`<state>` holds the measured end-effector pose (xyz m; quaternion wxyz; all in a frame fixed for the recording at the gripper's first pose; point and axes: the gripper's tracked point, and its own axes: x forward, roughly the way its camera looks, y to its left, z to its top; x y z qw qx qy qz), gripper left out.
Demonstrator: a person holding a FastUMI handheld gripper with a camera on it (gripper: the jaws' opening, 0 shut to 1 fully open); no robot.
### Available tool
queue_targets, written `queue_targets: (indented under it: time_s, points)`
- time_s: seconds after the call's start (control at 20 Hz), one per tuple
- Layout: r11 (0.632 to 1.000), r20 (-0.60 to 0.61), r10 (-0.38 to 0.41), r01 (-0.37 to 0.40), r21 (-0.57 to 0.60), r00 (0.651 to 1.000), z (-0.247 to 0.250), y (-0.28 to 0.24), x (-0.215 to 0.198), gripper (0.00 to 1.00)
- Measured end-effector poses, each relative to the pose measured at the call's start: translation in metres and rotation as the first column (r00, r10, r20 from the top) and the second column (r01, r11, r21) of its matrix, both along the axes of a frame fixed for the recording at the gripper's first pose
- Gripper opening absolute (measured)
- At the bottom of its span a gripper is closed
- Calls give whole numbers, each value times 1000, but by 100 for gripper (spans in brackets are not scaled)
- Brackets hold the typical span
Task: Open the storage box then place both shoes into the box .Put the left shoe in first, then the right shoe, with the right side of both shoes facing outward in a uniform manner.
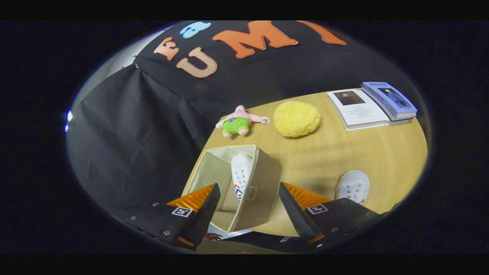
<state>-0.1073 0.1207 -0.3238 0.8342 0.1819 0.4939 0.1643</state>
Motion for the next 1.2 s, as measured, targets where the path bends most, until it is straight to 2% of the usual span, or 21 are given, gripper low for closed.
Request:
queue_targets:
  time_s: [0.2,0.45,0.65,0.8,1.2]
  points:
    - [990,-37,-68,63,-125,997,-28,-65,-9,96]
    - [962,-134,-155,119,-244,979,-70,-131,-46,97]
    - [934,-202,-190,113,-339,961,-104,-171,-76,96]
    - [924,-277,-178,65,-376,944,-125,-187,-97,90]
    - [918,-325,-200,61,-392,924,-158,-185,-104,71]
